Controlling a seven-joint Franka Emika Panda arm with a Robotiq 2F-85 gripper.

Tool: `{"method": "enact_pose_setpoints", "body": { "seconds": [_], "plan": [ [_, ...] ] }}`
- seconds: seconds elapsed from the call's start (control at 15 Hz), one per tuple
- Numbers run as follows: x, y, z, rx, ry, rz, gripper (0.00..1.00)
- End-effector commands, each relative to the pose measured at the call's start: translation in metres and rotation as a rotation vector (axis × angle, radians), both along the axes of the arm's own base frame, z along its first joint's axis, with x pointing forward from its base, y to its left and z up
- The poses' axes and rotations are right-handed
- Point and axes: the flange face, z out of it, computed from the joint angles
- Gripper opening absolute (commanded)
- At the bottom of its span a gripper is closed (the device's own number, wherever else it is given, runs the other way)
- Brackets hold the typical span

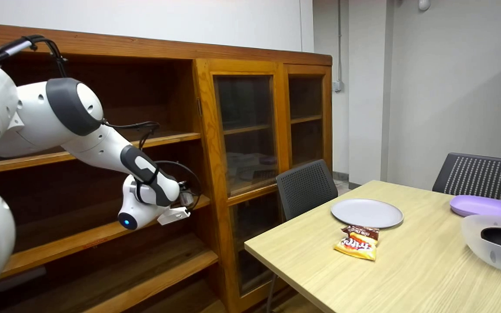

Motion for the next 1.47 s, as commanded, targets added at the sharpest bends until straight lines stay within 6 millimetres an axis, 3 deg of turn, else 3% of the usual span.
{"method": "enact_pose_setpoints", "body": {
  "seconds": [0.0,0.73,1.4],
  "plan": [
    [0.014,0.0,0.003,0.008,0.0,0.004,0.97],
    [0.015,-0.003,0.01,0.015,-0.013,-0.006,1.0],
    [-0.001,-0.005,0.015,0.014,-0.019,-0.016,1.0]
  ]
}}
